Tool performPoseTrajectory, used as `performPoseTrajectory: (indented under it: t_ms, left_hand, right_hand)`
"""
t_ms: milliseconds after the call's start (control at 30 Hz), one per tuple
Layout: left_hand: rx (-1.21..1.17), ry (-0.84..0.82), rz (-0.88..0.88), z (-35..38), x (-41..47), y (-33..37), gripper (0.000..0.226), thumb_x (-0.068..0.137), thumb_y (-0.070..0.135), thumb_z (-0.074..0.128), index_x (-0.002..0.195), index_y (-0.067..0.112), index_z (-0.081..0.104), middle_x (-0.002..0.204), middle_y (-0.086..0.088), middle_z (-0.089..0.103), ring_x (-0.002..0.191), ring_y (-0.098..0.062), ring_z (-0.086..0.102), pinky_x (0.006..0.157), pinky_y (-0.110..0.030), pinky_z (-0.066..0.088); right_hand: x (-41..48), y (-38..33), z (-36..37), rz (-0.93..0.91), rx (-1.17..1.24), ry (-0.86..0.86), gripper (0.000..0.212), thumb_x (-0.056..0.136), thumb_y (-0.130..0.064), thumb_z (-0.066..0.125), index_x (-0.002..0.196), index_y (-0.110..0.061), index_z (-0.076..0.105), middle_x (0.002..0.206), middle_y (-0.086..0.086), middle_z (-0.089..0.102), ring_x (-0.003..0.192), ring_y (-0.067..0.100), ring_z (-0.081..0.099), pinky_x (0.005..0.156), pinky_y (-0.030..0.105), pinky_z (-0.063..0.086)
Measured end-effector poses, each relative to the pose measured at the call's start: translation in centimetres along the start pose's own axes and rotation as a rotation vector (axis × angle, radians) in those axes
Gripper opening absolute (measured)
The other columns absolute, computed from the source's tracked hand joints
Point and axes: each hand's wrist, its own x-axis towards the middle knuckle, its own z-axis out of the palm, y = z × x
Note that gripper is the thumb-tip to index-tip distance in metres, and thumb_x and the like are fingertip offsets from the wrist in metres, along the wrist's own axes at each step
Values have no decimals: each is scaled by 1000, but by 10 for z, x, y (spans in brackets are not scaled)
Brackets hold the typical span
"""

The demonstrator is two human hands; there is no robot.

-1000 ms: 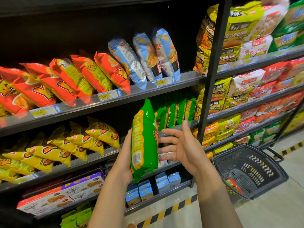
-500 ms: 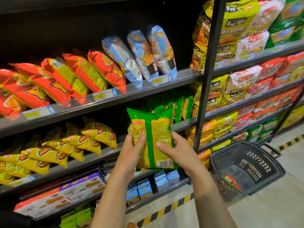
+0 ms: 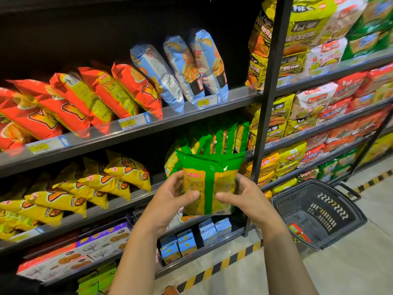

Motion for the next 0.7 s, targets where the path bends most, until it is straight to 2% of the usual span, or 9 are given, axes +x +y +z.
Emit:
performPoseTrajectory:
  t_ms: [100,200,233,333,367,433,567,633,700]
  left_hand:
    - [-41,58,-56,1,1,2,54,81,34,78,132,24,63,124,3,76,115,-15,73,92,-33,56]
    - [-78,146,-182,3,2,4,65,77,54,80,126,15,63,119,-9,78,103,-21,78,84,-39,60]
    - [-108,139,-235,3,3,3,67,79,59,80,124,13,65,119,-10,78,104,-23,78,88,-42,61]
    - [-201,90,-321,3,-1,6,38,100,51,64,114,18,77,112,-9,81,102,-25,79,84,-37,63]
    - [-235,93,-350,2,-3,7,37,101,49,62,117,19,76,112,-10,81,102,-27,79,86,-39,62]
    - [-244,108,-381,1,-7,8,42,99,52,63,123,19,74,113,-11,80,105,-30,78,96,-46,59]
    - [-252,144,-364,-3,-10,10,44,98,54,63,123,20,74,114,-10,80,106,-29,78,99,-48,58]
    - [-248,147,-327,-3,-10,10,41,101,48,62,121,15,74,113,-13,80,105,-30,78,97,-48,59]
    - [-253,184,-281,-5,-7,6,40,101,43,63,121,10,71,110,-13,81,100,-29,79,90,-45,62]
  right_hand:
    - [0,-4,10,61,90,-9,44,82,-30,78,124,-18,70,119,-1,79,116,24,73,98,41,59]
    - [4,-3,23,189,210,-34,48,86,-41,74,122,-9,73,118,9,79,116,32,73,108,52,53]
    - [4,-5,27,231,222,-48,47,89,-45,72,121,-10,75,118,7,79,119,29,72,110,49,51]
    - [0,-23,37,316,122,-27,40,96,-55,64,123,-25,67,120,-15,67,124,14,57,101,30,40]
    - [0,-25,39,361,112,-34,54,95,-61,64,136,-26,59,130,-12,59,129,18,50,98,33,37]
    - [0,-30,42,447,117,-14,91,87,-71,66,160,-23,37,160,-1,41,147,27,39,105,41,37]
    - [4,-27,51,458,204,12,111,75,-81,70,164,-29,30,169,1,30,153,30,32,119,51,33]
    - [2,-29,54,462,235,11,99,80,-78,68,161,-31,36,164,1,40,152,31,37,118,54,33]
    - [3,-27,59,440,412,-60,71,91,-60,69,150,-23,55,145,5,64,135,33,61,113,52,46]
